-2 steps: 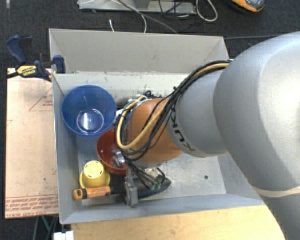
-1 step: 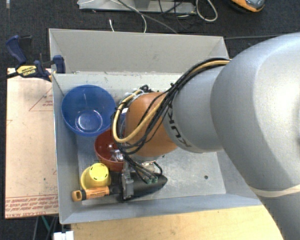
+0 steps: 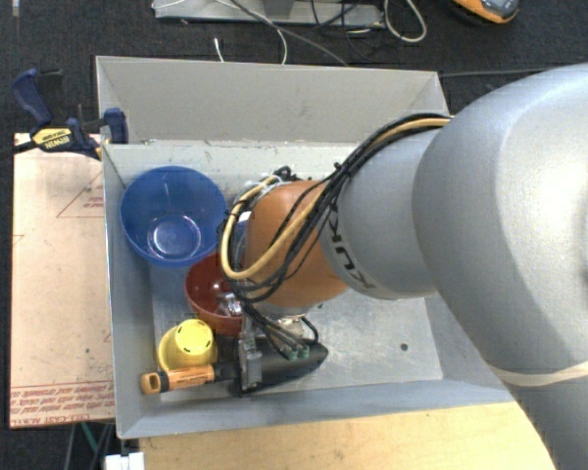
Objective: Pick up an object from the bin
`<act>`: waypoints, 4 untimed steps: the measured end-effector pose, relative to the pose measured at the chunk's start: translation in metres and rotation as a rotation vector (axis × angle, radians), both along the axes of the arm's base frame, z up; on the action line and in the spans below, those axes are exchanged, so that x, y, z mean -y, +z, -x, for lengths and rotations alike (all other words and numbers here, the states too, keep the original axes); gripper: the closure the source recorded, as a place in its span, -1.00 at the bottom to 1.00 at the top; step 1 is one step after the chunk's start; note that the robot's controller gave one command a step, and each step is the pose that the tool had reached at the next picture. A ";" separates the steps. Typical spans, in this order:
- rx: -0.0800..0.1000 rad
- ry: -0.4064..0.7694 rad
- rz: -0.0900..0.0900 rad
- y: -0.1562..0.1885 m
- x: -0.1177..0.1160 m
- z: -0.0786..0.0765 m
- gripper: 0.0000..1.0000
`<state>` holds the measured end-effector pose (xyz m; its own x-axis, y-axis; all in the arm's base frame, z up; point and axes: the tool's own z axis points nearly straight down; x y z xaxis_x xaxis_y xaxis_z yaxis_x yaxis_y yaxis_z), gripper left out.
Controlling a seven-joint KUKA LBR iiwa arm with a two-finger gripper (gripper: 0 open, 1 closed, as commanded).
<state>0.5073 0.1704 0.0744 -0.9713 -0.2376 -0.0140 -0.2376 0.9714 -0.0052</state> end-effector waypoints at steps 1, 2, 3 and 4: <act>-0.005 -0.001 0.003 0.006 0.001 0.001 1.00; -0.002 -0.001 0.001 0.036 0.001 0.000 1.00; -0.012 0.000 0.004 0.077 0.001 0.003 1.00; -0.013 0.000 0.004 0.109 0.001 0.004 1.00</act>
Offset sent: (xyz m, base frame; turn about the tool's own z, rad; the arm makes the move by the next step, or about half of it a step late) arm -0.0005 -0.0005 0.0458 -0.0001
